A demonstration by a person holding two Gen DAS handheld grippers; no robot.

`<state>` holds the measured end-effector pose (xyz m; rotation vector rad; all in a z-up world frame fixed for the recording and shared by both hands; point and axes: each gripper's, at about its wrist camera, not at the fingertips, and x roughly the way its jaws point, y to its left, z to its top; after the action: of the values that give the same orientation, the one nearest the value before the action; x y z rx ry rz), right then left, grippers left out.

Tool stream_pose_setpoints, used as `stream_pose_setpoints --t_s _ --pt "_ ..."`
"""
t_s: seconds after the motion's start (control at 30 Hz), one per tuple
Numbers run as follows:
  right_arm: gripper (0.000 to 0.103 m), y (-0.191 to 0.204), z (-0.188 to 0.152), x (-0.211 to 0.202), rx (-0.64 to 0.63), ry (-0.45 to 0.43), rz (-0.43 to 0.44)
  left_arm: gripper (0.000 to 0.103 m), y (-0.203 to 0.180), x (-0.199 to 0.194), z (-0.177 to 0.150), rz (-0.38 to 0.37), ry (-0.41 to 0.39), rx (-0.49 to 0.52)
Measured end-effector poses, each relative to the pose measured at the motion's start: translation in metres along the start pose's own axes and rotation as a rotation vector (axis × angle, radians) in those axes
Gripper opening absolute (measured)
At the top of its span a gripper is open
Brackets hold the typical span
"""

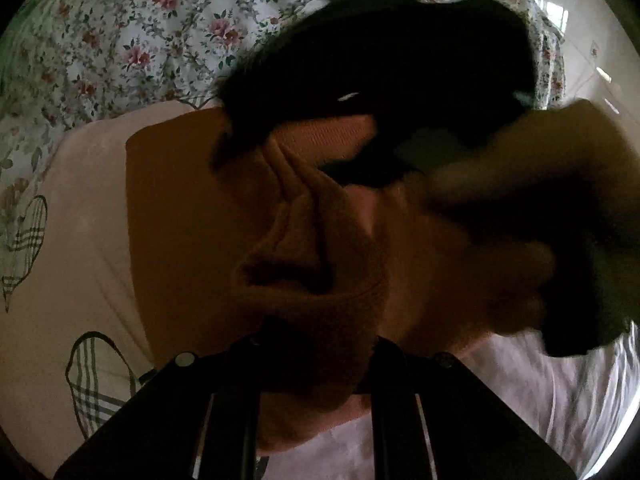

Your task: Fold small clothes

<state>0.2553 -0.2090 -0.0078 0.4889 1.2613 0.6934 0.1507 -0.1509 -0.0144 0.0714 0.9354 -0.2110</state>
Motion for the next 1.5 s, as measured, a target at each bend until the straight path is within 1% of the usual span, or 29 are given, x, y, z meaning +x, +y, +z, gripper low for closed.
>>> stream_pose_setpoints --t_s 0.03,0.07,0.1,0.13,0.17,0.2,0.27,0.3,0.37,0.4,0.47,0.53,0.57,0.63,0.73,0.8,0.83,0.87,0.93,0.97,1.03,1.07,1.17,1.27,1.37,1.4,1.43,1.47,1.5 --pt "0.021 0.004 0.002 0.004 -0.025 0.010 -0.026 0.011 0.000 -0.004 0.002 -0.001 -0.007 0.002" --pt "0.016 0.007 0.004 0.005 -0.037 0.015 -0.050 0.011 0.001 -0.009 0.004 -0.012 -0.016 0.000" --pt "0.015 0.008 0.004 -0.004 -0.038 -0.004 -0.023 0.011 0.001 -0.013 0.006 -0.029 -0.028 -0.005" --pt "0.015 0.009 0.004 -0.015 -0.044 -0.030 0.014 0.011 -0.001 -0.019 0.010 -0.057 -0.045 -0.012" --pt "0.015 0.011 0.002 -0.030 -0.062 -0.062 0.038 0.011 -0.005 -0.027 0.015 -0.106 -0.067 -0.020" --pt "0.014 0.012 -0.003 -0.049 -0.087 -0.098 0.046 0.011 -0.009 -0.029 0.019 -0.140 -0.076 -0.024" --pt "0.014 0.005 -0.013 -0.082 -0.113 -0.155 0.040 0.012 -0.024 -0.027 0.026 -0.214 -0.077 -0.026" --pt "0.014 -0.002 -0.016 -0.092 -0.111 -0.171 0.034 0.012 -0.031 -0.023 0.027 -0.237 -0.067 -0.028" --pt "0.014 -0.029 -0.024 -0.107 -0.086 -0.184 -0.012 0.012 -0.045 -0.004 0.030 -0.291 -0.025 -0.043" --pt "0.014 -0.045 -0.026 -0.111 -0.061 -0.183 -0.040 0.012 -0.049 0.004 0.030 -0.304 -0.013 -0.046" --pt "0.014 -0.072 -0.030 -0.111 -0.013 -0.179 -0.077 0.012 -0.062 0.026 0.029 -0.324 0.041 -0.050" --pt "0.014 -0.087 -0.032 -0.110 -0.014 -0.174 -0.134 0.012 -0.070 0.033 0.031 -0.339 0.052 -0.041" --pt "0.014 -0.090 -0.034 -0.111 -0.015 -0.173 -0.151 0.012 -0.074 0.034 0.031 -0.336 0.050 -0.030" --pt "0.014 -0.095 -0.034 -0.112 -0.015 -0.182 -0.159 0.012 -0.082 0.035 0.029 -0.330 0.046 -0.014" --pt "0.014 -0.099 -0.032 -0.114 -0.024 -0.192 -0.163 0.013 -0.083 0.046 0.030 -0.322 0.073 -0.031" --pt "0.014 -0.095 -0.030 -0.109 -0.059 -0.191 -0.166 0.014 -0.082 0.051 0.030 -0.316 0.085 -0.045" --pt "0.014 -0.092 -0.030 -0.107 -0.088 -0.192 -0.167 0.016 -0.081 0.052 0.030 -0.314 0.086 -0.050" --pt "0.014 -0.089 -0.029 -0.105 -0.115 -0.193 -0.173 0.020 -0.082 0.052 0.031 -0.316 0.089 -0.052" --pt "0.014 -0.085 -0.027 -0.100 -0.151 -0.190 -0.211 0.028 -0.083 0.051 0.027 -0.332 0.111 -0.060" --pt "0.014 -0.086 -0.027 -0.097 -0.156 -0.182 -0.238 0.031 -0.083 0.050 0.023 -0.347 0.126 -0.060" --pt "0.014 -0.095 -0.025 -0.094 -0.144 -0.173 -0.276 0.039 -0.080 0.046 0.017 -0.352 0.137 -0.056" --pt "0.014 -0.098 -0.025 -0.093 -0.138 -0.174 -0.286 0.044 -0.075 0.042 0.012 -0.354 0.144 -0.060" --pt "0.014 -0.106 -0.025 -0.094 -0.121 -0.181 -0.285 0.054 -0.055 0.026 0.001 -0.366 0.151 -0.101" --pt "0.019 -0.113 -0.027 -0.102 -0.056 -0.205 -0.273 0.062 -0.029 0.006 -0.005 -0.327 0.130 -0.144" --pt "0.027 -0.113 -0.040 -0.116 -0.023 -0.247 -0.299 0.069 0.014 -0.007 -0.007 -0.269 0.100 -0.221" --pt "0.036 -0.114 -0.045 -0.121 -0.003 -0.250 -0.302 0.072 0.024 -0.007 -0.008 -0.257 0.097 -0.240" --pt "0.050 -0.116 -0.051 -0.127 0.022 -0.252 -0.288 0.073 0.036 -0.009 -0.011 -0.242 0.096 -0.264" --pt "0.058 -0.116 -0.055 -0.130 0.035 -0.256 -0.272 0.074 0.049 -0.007 -0.013 -0.230 0.095 -0.287" --pt "0.069 -0.115 -0.061 -0.135 0.043 -0.266 -0.245 0.074 0.059 -0.005 -0.017 -0.216 0.099 -0.309"
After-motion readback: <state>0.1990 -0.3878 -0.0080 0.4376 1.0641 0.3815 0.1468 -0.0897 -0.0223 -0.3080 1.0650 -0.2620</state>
